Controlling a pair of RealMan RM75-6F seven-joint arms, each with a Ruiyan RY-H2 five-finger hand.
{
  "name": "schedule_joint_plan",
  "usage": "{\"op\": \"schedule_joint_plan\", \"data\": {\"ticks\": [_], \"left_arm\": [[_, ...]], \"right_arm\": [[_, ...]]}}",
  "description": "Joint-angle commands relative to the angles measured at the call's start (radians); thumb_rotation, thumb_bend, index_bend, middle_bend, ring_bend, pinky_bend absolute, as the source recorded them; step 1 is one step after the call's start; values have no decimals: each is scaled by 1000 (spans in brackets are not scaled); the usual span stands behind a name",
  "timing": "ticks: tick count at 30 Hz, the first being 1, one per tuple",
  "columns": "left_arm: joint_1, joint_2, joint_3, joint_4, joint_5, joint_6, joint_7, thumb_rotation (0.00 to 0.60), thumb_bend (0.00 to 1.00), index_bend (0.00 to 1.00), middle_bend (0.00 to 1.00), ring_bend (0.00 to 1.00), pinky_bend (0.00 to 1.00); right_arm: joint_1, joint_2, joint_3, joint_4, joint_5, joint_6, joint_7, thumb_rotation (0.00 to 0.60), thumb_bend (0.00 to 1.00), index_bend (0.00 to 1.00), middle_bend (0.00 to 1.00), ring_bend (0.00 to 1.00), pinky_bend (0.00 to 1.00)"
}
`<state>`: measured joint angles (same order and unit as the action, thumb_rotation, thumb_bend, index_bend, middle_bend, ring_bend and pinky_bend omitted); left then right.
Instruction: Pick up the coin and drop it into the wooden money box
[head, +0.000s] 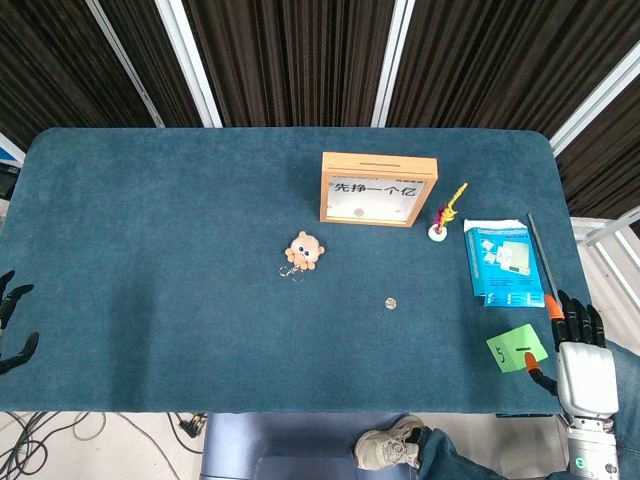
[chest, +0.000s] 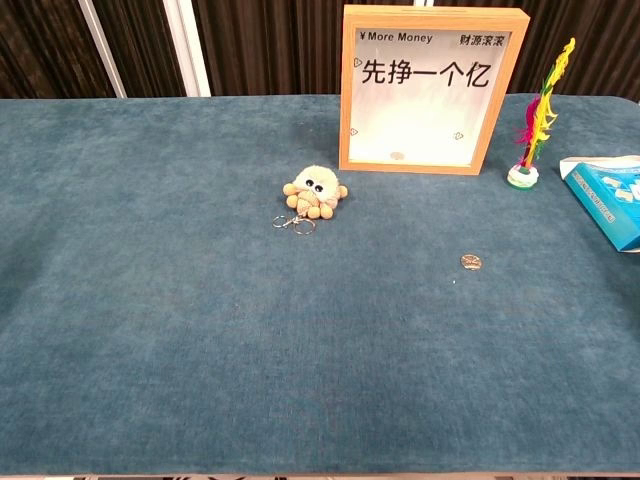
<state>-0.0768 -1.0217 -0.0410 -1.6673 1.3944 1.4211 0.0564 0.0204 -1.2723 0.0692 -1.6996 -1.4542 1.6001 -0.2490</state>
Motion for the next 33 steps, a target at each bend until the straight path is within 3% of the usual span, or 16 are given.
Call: {"op": "schedule_joint_plan", "data": {"ticks": [1, 15, 22, 33], "left_arm": [[1, 0, 1, 1, 3, 3, -2, 600, 367, 192, 0, 0, 0], [1, 2, 2, 2, 3, -3, -12, 600, 367, 192, 0, 0, 0], [2, 2, 0, -3, -1, -3, -12, 600, 366, 192, 0, 0, 0], [2, 4, 1, -5, -1, -4, -15, 600, 367, 192, 0, 0, 0]], "right_arm": [[2, 2, 0, -2, 2, -8, -2, 600, 354, 63, 13, 0, 0], [6, 8, -6, -16, 7, -48, 44, 600, 348, 90, 13, 0, 0], [30, -31, -4, 5, -2, -85, 59, 600, 348, 130, 14, 0, 0], [156, -118, 59, 44, 67, -249, -36, 600, 348, 230, 14, 0, 0]]}}
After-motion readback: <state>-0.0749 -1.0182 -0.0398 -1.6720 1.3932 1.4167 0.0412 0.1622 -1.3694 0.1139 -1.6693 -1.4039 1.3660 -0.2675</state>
